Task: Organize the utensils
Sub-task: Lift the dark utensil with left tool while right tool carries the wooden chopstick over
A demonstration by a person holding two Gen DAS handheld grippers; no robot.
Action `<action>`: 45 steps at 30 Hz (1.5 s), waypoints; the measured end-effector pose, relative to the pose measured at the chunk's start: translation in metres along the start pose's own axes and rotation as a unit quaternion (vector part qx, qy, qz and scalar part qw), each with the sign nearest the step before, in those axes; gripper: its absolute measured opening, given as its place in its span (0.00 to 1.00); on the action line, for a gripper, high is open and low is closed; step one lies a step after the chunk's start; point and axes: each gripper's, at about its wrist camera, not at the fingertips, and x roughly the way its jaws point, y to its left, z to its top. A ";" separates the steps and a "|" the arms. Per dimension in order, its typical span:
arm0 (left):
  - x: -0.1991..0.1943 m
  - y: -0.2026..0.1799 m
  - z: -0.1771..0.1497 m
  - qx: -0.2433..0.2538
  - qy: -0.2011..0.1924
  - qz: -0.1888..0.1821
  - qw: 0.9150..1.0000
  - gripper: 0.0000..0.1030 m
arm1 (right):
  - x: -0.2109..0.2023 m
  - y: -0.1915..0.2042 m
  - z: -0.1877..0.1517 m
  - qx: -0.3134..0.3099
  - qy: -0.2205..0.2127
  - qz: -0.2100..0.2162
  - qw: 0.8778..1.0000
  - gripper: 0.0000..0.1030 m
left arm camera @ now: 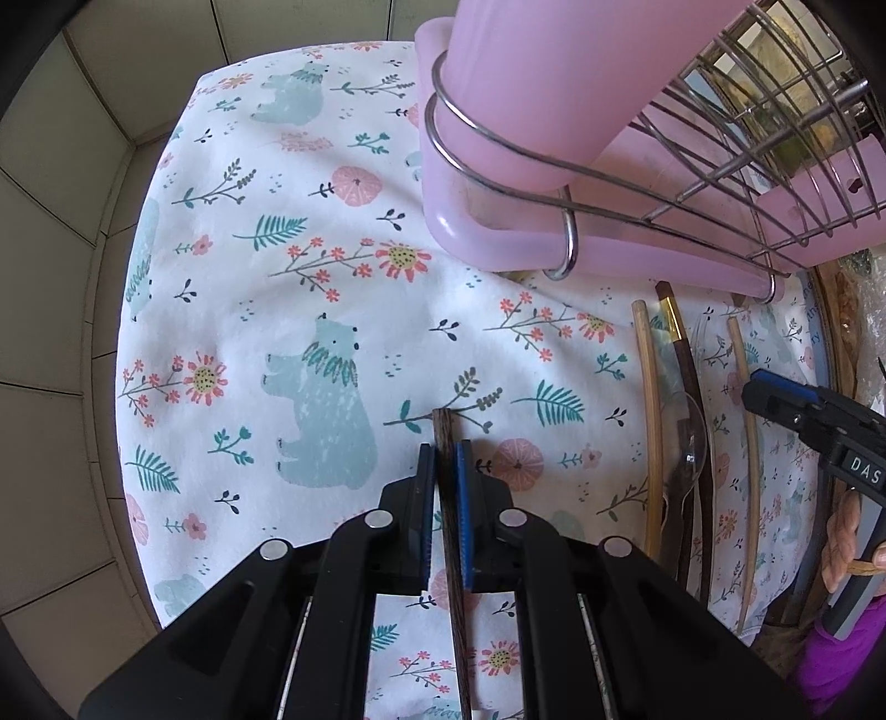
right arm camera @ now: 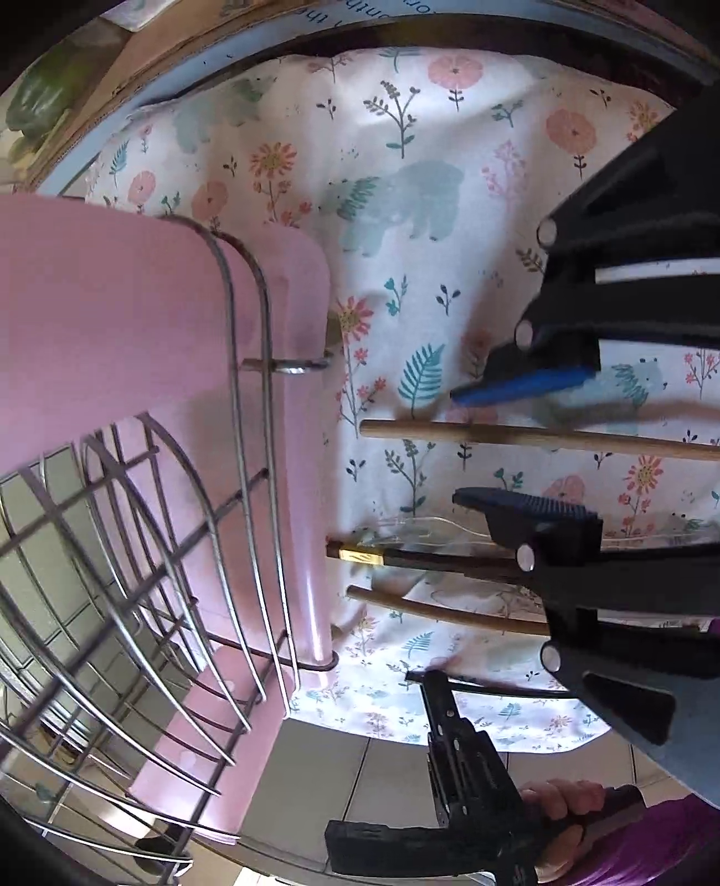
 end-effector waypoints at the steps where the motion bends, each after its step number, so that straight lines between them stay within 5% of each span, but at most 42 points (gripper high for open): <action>1: 0.001 0.000 0.001 -0.001 0.001 0.001 1.000 0.07 | 0.000 -0.001 0.001 -0.001 -0.004 -0.004 1.000 0.31; 4: 0.002 -0.001 0.005 -0.003 0.006 0.008 1.000 0.07 | 0.004 -0.003 0.002 -0.005 0.005 -0.009 1.000 0.29; 8: 0.001 -0.004 0.004 -0.002 0.004 0.017 1.000 0.07 | 0.012 0.001 0.001 -0.022 -0.008 -0.038 0.999 0.07; 17: -0.006 -0.002 -0.010 -0.012 -0.044 0.003 0.999 0.06 | -0.017 -0.005 -0.014 -0.009 -0.076 -0.007 0.997 0.06; 26: -0.049 -0.004 -0.031 -0.018 -0.146 -0.016 0.989 0.05 | -0.070 -0.003 -0.032 -0.017 -0.177 0.021 0.984 0.06; 39: -0.145 0.007 -0.066 -0.042 -0.329 -0.050 0.942 0.05 | -0.142 0.018 -0.047 -0.044 -0.307 0.019 0.951 0.06; 45: -0.195 -0.002 -0.067 -0.037 -0.416 -0.061 0.907 0.05 | -0.189 0.026 -0.044 -0.050 -0.379 0.016 0.924 0.06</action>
